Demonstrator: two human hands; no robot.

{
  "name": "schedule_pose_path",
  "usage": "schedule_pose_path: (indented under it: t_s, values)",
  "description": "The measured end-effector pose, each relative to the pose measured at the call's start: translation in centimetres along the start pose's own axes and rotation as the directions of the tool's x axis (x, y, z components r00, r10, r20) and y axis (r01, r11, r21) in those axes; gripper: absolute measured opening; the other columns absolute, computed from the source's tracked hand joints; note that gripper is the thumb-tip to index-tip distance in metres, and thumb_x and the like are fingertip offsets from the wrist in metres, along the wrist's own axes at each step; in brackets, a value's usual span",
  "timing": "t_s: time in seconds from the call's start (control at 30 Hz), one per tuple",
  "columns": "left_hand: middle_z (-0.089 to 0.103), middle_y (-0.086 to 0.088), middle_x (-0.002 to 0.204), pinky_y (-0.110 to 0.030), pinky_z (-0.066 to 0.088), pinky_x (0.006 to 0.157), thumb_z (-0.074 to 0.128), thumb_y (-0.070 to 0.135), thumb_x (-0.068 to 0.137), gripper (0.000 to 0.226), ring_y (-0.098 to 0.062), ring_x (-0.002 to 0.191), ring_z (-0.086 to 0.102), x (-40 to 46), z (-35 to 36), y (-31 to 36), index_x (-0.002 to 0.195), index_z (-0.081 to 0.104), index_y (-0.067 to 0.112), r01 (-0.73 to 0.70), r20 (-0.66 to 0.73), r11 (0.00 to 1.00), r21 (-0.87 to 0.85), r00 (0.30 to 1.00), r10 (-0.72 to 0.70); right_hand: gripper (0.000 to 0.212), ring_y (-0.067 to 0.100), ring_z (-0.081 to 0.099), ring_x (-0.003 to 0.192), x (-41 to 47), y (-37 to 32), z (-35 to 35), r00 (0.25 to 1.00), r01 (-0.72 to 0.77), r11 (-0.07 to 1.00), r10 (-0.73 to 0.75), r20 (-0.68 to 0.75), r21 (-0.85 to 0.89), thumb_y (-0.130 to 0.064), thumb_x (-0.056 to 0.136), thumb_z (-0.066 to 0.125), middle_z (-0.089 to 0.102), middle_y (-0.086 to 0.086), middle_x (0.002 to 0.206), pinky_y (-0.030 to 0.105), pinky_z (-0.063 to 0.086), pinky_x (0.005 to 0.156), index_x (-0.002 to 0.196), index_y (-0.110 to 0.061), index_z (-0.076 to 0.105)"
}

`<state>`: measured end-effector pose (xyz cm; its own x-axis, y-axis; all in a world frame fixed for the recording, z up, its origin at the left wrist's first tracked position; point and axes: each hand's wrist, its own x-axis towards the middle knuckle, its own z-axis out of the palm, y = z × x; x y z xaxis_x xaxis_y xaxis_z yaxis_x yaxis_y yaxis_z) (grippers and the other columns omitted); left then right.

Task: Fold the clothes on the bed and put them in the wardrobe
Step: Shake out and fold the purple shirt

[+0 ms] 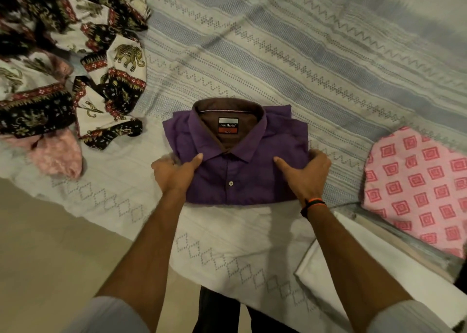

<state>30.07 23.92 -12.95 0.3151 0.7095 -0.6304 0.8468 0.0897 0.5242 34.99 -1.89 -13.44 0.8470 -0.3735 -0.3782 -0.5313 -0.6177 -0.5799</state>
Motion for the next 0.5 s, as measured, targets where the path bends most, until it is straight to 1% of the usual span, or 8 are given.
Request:
schedule_pose_path:
  t_s: [0.07, 0.1, 0.13, 0.17, 0.27, 0.33, 0.4, 0.5]
  values:
    - [0.069, -0.004, 0.109, -0.033, 0.056, 0.086, 0.094, 0.049, 0.044, 0.084, -0.023, 0.097, 0.067, 0.8, -0.1, 0.5, 0.112, 0.064, 0.010, 0.086, 0.113, 0.995, -0.041, 0.990, -0.081, 0.084, 0.024, 0.060, 0.108, 0.6, -0.5, -0.2, 0.996, -0.080, 0.991, 0.074, 0.056, 0.108, -0.049, 0.059, 0.090, 0.060, 0.003, 0.114, 0.038, 0.049, 0.097, 0.122, -0.008, 0.055]
    - [0.071, -0.004, 0.107, -0.039, 0.058, 0.085, 0.095, 0.046, 0.045, 0.084, -0.024, 0.096, 0.068, 0.8, -0.2, 0.4, 0.114, 0.066, 0.010, 0.122, 0.181, 0.990, -0.066, 0.978, -0.109, 0.080, 0.020, 0.062, 0.105, 0.8, -0.7, -0.4, 0.989, -0.118, 0.982, 0.103, 0.104, 0.147, -0.046, 0.061, 0.090, 0.062, -0.001, 0.112, 0.035, 0.050, 0.096, 0.123, -0.010, 0.054]
    - [0.072, -0.006, 0.106, -0.042, 0.059, 0.085, 0.095, 0.041, 0.049, 0.078, -0.026, 0.095, 0.069, 0.8, -0.2, 0.4, 0.114, 0.067, 0.009, 0.137, 0.234, 0.986, -0.094, 0.966, -0.112, 0.077, 0.018, 0.063, 0.102, 1.0, -1.0, -0.4, 0.982, -0.137, 0.976, 0.110, 0.156, 0.172, -0.044, 0.062, 0.090, 0.064, -0.003, 0.110, 0.034, 0.051, 0.094, 0.123, -0.012, 0.055]
    - [0.072, -0.006, 0.105, -0.043, 0.058, 0.086, 0.094, 0.038, 0.054, 0.072, -0.027, 0.096, 0.068, 0.7, -0.1, 0.3, 0.114, 0.067, 0.008, 0.127, 0.244, 0.988, -0.083, 0.964, -0.104, 0.074, 0.016, 0.063, 0.101, 1.1, -1.2, -0.4, 0.972, -0.146, 0.971, 0.106, 0.208, 0.190, -0.044, 0.063, 0.090, 0.065, -0.005, 0.111, 0.033, 0.052, 0.093, 0.122, -0.013, 0.058]
    - [0.071, -0.006, 0.111, -0.045, 0.055, 0.092, 0.085, 0.044, 0.066, 0.064, -0.027, 0.102, 0.066, 0.4, -0.1, -0.3, 0.117, 0.067, 0.011, 0.008, 0.201, 1.000, -0.021, 0.980, -0.004, 0.059, 0.016, 0.066, 0.100, 1.2, -1.7, 0.1, 0.927, -0.193, 0.945, 0.088, 0.365, 0.262, -0.039, 0.068, 0.088, 0.070, -0.003, 0.110, 0.036, 0.054, 0.093, 0.117, -0.015, 0.065]
    - [0.068, -0.007, 0.117, -0.046, 0.053, 0.096, 0.076, 0.041, 0.077, 0.055, -0.029, 0.107, 0.063, 0.1, -0.4, -0.5, 0.122, 0.064, 0.012, -0.077, 0.194, 0.997, 0.031, 0.979, 0.070, 0.044, 0.018, 0.067, 0.097, 1.0, -1.9, 0.6, 0.924, -0.186, 0.937, 0.066, 0.376, 0.294, -0.031, 0.074, 0.085, 0.072, 0.000, 0.106, 0.042, 0.055, 0.093, 0.111, -0.013, 0.069]
    - [0.067, -0.008, 0.120, -0.047, 0.051, 0.098, 0.070, 0.030, 0.085, 0.045, -0.030, 0.109, 0.062, -0.1, -0.8, -0.5, 0.125, 0.061, 0.011, -0.135, 0.216, 0.989, 0.065, 0.969, 0.119, 0.030, 0.020, 0.069, 0.094, 0.5, -1.9, 0.7, 0.938, -0.155, 0.933, 0.037, 0.343, 0.324, -0.026, 0.076, 0.082, 0.073, 0.002, 0.100, 0.048, 0.055, 0.092, 0.102, -0.015, 0.071]
    - [0.066, -0.011, 0.120, -0.047, 0.051, 0.099, 0.066, 0.014, 0.090, 0.036, -0.029, 0.109, 0.062, -2.1, -2.3, 0.2, 0.125, 0.061, 0.007, -0.164, 0.241, 0.986, 0.014, 0.958, 0.155, 0.022, 0.021, 0.070, 0.092, -1.0, -1.9, -0.4, 0.952, -0.112, 0.926, -0.005, 0.307, 0.361, -0.032, 0.071, 0.078, 0.074, -0.001, 0.095, 0.051, 0.055, 0.090, 0.089, -0.023, 0.070]
